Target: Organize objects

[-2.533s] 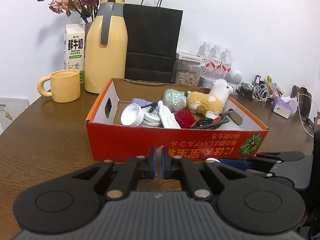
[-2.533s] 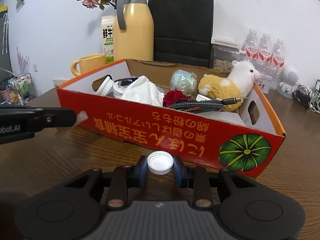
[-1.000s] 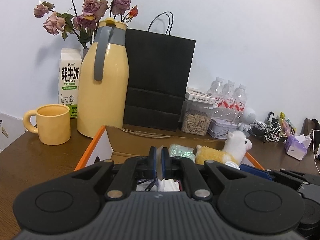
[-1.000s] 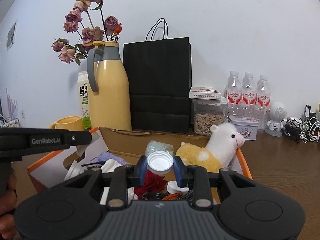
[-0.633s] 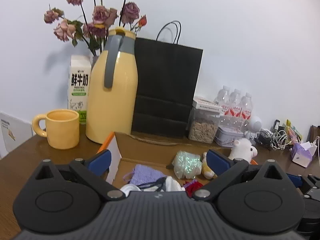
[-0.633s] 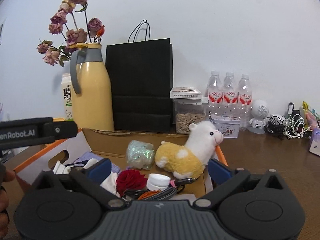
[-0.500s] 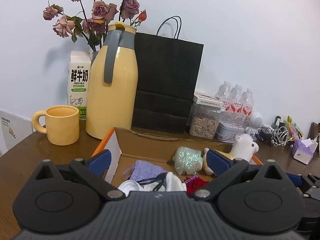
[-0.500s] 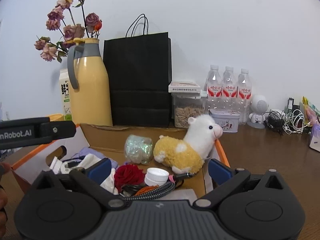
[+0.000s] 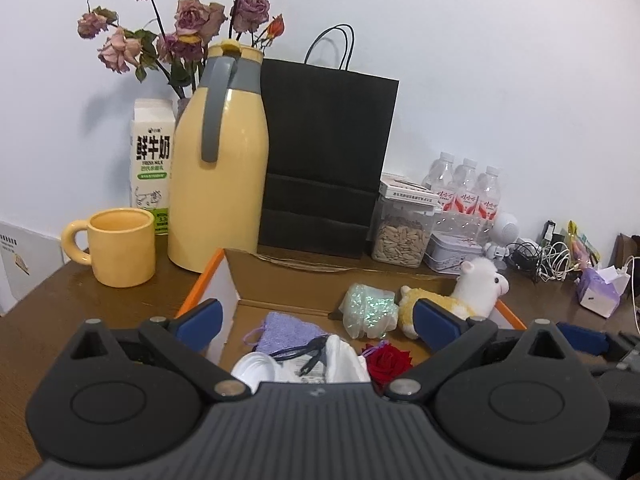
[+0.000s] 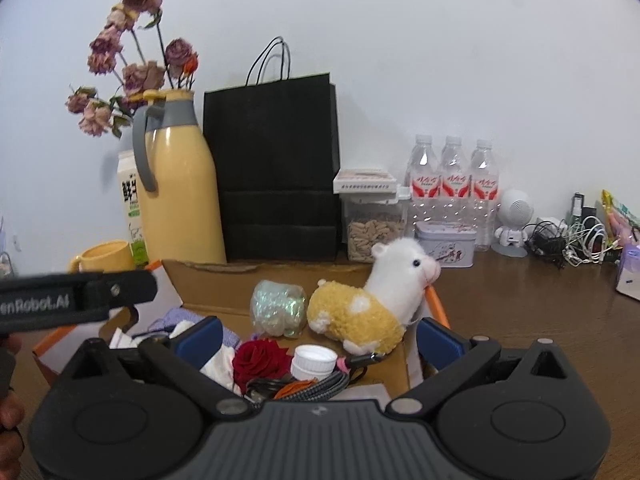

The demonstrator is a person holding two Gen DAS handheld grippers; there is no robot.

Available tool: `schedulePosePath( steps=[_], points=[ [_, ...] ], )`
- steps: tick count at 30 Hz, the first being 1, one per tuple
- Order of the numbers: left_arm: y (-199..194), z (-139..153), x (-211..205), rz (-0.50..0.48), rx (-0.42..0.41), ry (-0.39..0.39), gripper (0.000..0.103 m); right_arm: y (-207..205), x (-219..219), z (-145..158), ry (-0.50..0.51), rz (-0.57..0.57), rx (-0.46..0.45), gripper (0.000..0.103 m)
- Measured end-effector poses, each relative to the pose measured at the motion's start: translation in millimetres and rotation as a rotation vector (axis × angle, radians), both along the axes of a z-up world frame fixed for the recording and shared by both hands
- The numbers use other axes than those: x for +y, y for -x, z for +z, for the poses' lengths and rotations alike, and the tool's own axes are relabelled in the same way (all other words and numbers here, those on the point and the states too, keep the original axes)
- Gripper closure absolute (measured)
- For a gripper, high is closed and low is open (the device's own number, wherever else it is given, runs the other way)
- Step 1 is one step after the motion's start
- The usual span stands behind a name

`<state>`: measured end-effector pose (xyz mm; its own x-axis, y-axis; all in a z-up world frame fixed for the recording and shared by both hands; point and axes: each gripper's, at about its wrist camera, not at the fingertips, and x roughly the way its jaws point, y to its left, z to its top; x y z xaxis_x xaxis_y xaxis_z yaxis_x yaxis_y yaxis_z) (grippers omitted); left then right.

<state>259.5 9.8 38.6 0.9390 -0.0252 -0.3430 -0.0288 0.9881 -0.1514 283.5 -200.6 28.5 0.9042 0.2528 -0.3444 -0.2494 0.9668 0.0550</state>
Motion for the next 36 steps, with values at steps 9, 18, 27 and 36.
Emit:
schedulePosePath(
  steps=[9, 18, 27, 36],
  points=[
    [35.1, 2.8, 17.3, 0.016, 0.057, -0.035, 0.0, 36.9, -6.4, 10.1, 0.017, 0.009, 0.034, 0.0],
    [78.3, -7.7, 30.7, 0.009, 0.146, -0.051, 0.0, 78.1, -10.4, -0.9, 0.05, 0.029, 0.099, 0.0],
    [111.1, -22.4, 28.4, -0.001, 0.202, -0.067, 0.0, 106.1, -12.9, -13.2, 0.062, 0.045, 0.155, 0.0],
    [124.8, -29.1, 24.3, -0.007, 0.222, -0.071, 0.0, 113.9, -16.5, -15.3, 0.058, 0.038, 0.171, 0.0]
  ],
)
